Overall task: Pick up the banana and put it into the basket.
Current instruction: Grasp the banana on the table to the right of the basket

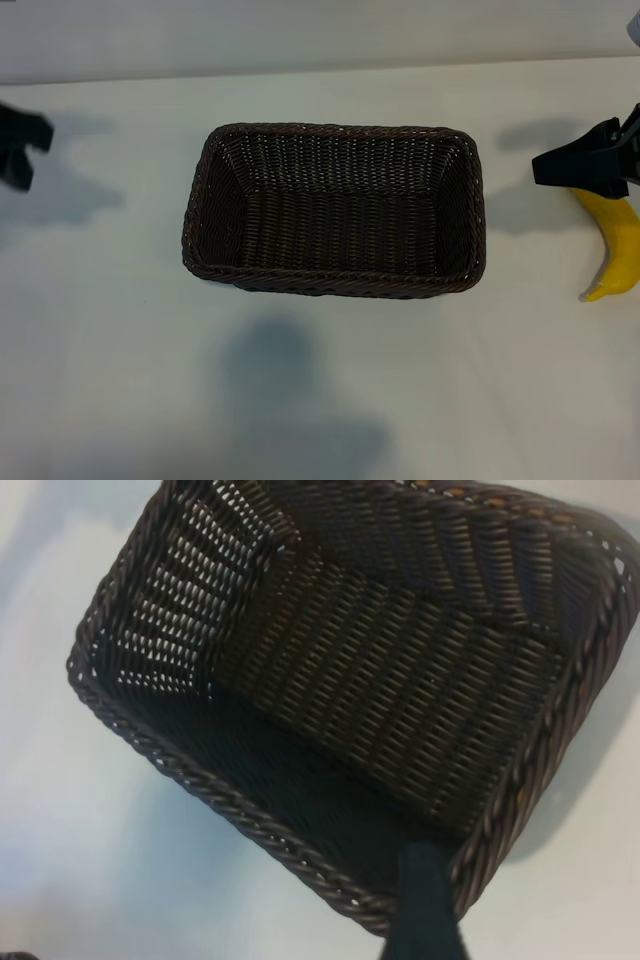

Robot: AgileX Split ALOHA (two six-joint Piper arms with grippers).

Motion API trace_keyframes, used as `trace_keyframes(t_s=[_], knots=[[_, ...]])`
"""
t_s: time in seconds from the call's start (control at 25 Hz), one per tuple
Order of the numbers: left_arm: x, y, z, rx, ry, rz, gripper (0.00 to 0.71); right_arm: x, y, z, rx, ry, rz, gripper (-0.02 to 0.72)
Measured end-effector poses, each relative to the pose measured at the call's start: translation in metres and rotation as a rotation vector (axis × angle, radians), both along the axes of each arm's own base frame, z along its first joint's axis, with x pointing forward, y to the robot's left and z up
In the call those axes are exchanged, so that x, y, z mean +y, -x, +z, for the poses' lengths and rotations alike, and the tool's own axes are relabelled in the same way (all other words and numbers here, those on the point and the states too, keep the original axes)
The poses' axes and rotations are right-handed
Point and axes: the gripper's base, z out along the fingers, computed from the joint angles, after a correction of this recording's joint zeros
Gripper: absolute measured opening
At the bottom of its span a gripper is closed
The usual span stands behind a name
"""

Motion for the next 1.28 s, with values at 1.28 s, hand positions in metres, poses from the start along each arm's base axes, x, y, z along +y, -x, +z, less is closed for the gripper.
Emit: trace_keyframes(t_s=[1.28], knots=[[0.025,0.238,-0.066,-0.587,0.017,0.008,0.547,-0.001,-0.002,0.0,0.01,-0.008,-0.047,0.534]])
